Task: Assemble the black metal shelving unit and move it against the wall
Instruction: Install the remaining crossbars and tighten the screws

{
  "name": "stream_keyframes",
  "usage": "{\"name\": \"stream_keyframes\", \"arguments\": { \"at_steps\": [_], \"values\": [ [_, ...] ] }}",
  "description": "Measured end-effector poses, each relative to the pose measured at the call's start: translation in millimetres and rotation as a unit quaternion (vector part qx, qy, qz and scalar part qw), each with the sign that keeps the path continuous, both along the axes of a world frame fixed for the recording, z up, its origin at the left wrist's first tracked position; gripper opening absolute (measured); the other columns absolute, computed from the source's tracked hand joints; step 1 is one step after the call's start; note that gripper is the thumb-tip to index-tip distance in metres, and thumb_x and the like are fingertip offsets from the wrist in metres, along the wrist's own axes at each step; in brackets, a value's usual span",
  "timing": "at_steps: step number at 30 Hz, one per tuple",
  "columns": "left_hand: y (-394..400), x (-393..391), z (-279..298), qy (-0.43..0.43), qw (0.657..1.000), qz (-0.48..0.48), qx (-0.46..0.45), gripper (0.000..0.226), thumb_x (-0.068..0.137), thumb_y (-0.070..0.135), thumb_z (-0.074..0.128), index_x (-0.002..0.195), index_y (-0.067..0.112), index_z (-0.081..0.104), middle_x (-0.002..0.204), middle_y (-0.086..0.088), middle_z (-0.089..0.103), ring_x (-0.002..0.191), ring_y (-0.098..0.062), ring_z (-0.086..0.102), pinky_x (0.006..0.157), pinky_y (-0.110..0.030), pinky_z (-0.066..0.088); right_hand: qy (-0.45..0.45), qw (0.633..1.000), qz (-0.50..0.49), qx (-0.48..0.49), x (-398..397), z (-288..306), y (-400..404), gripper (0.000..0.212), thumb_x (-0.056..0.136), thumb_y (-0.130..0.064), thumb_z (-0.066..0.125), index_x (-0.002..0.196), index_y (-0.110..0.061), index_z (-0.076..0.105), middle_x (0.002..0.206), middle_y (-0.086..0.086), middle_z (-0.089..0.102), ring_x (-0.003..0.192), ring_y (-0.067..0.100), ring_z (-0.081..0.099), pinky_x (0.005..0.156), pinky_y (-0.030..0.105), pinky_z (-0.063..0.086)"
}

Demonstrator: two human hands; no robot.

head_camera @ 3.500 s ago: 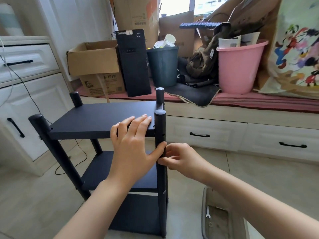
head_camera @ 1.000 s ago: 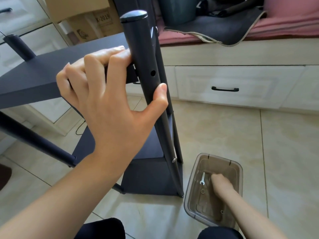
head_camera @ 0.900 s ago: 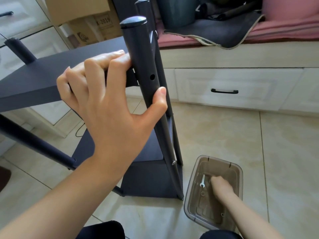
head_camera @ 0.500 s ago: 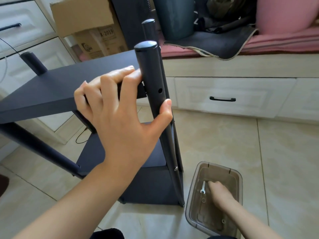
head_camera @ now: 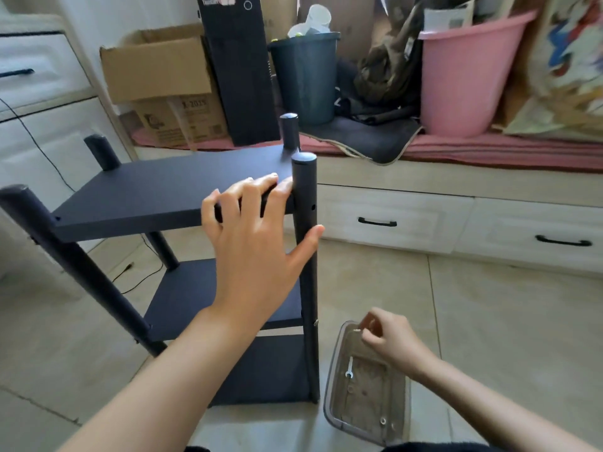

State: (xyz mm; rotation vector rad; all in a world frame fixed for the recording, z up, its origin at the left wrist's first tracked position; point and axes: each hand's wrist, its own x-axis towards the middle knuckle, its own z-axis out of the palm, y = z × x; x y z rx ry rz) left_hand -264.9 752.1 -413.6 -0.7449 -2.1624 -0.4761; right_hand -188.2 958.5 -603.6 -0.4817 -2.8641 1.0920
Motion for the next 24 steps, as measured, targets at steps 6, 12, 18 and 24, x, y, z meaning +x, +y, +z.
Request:
{"name": "stream_keyframes", "arguments": {
  "at_steps": [6, 12, 18, 24],
  "values": [
    [-11, 9, 11, -0.056, 0.992, -0.076, 0.084, 0.04, 0.089, 0.028, 0.067, 0.126, 0.013, 0.064, 0.128, -0.004, 0.064, 0.13, -0.026, 0.052, 0.12, -0.045, 0.017, 0.128, 0.99, 0.0, -0.052, 18, 124, -9, 0.02, 0.084, -0.012, 0.071, 0.073, -0.028, 0.067, 0.066, -0.009, 0.068, 0.062, 0.003, 0.06, 0.059, 0.015, 0.046],
    [-19, 27, 22, -0.09, 0.952, -0.166, 0.24, 0.016, 0.09, 0.032, 0.057, 0.091, 0.02, 0.068, 0.078, 0.017, 0.062, 0.079, -0.012, 0.061, 0.073, -0.035, 0.052, 0.257, 0.944, -0.022, -0.205, 25, 206, -32, 0.009, 0.089, -0.004, 0.065, 0.084, -0.009, 0.071, 0.075, 0.008, 0.073, 0.066, 0.017, 0.069, 0.068, 0.03, 0.06],
    [-16, 26, 20, -0.378, 0.844, -0.18, 0.336, 0.042, 0.096, 0.043, 0.063, 0.061, 0.019, 0.067, 0.054, 0.002, 0.066, 0.054, -0.006, 0.061, 0.066, -0.028, 0.046, 0.351, 0.879, -0.058, -0.317, 18, 224, -67, 0.011, 0.093, -0.002, 0.06, 0.086, -0.004, 0.069, 0.074, 0.005, 0.072, 0.068, 0.014, 0.067, 0.069, 0.026, 0.059],
    [-11, 14, 16, -0.55, 0.674, -0.146, 0.47, 0.033, 0.079, 0.055, 0.074, 0.073, 0.023, 0.074, 0.066, 0.003, 0.071, 0.073, -0.013, 0.068, 0.072, -0.028, 0.049, 0.343, 0.89, -0.052, -0.296, 19, 212, -74, 0.012, 0.093, -0.003, 0.063, 0.086, -0.01, 0.071, 0.08, 0.007, 0.074, 0.077, 0.019, 0.071, 0.075, 0.03, 0.06]
  ]
}}
